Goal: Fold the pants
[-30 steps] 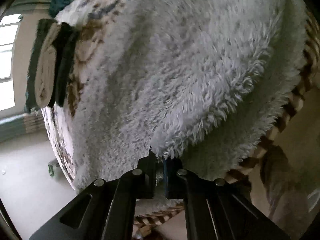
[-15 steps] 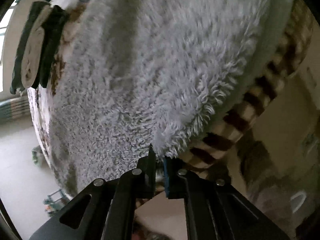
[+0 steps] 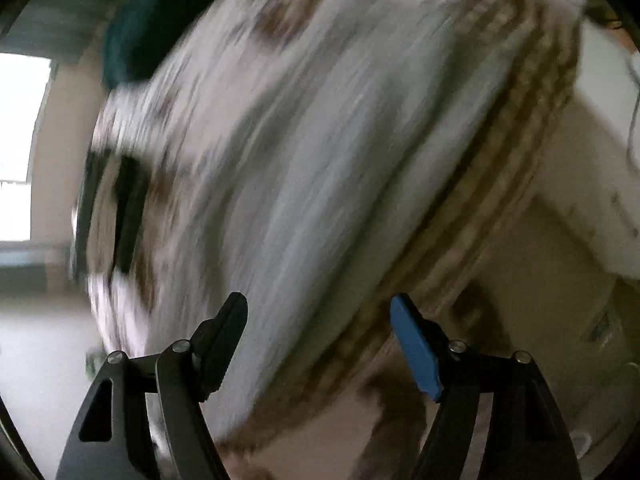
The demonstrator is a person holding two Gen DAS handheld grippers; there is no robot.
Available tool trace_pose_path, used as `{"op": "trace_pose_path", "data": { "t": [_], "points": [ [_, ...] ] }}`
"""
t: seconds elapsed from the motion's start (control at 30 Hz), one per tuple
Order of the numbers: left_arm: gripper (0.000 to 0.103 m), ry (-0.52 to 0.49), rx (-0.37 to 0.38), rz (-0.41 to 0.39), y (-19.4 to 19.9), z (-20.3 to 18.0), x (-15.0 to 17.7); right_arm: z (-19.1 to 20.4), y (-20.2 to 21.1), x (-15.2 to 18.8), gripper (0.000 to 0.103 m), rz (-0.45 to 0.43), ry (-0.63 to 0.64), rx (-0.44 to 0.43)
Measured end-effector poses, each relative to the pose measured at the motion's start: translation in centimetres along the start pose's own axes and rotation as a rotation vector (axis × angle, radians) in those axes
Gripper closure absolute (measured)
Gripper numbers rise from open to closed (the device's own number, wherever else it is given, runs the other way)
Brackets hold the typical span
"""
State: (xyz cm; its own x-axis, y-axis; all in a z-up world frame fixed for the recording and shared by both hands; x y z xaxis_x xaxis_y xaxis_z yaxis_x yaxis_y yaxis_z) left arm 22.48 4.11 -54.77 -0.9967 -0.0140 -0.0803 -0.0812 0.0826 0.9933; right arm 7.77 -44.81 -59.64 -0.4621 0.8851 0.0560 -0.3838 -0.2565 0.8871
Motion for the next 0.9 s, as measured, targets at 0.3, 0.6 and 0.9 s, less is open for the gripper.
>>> {"op": "trace_pose_path", "data": {
  "t": [0.3,0.6,0.9],
  "points": [
    [0.012,-0.104,0.026,0.103,-7.0,-19.1,1.3,-10.1,-1.1,-17.1,0.043,-0.004,-0.115,-0.136],
    [0.012,-0.172,-0.024,0.153,-8.0,-25.0,4.1,-10.4,2.7,-17.2,0.097,-0.011,-0.042,-0.109],
    [0.012,-0.207,-0.006,0.196,-9.9,-26.1,4.8,-15.5,-0.4,-17.2,0.094,0.135,-0.131,-0.085]
  ]
}}
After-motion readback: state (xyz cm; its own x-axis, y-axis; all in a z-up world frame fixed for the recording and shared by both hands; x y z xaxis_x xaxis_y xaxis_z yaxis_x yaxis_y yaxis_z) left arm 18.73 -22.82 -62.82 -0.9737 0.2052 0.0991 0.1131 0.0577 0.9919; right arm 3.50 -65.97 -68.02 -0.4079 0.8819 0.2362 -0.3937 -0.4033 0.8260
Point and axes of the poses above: each gripper's, at about its wrist camera, not at the fingertips, and y roughly against the way its jaws point, z to its left, x to its underside, the point moved 5 cm from there along -y, roughly the way its jaws point, and after that the axes turned 9 degrees about z, right-handed, at the moved point
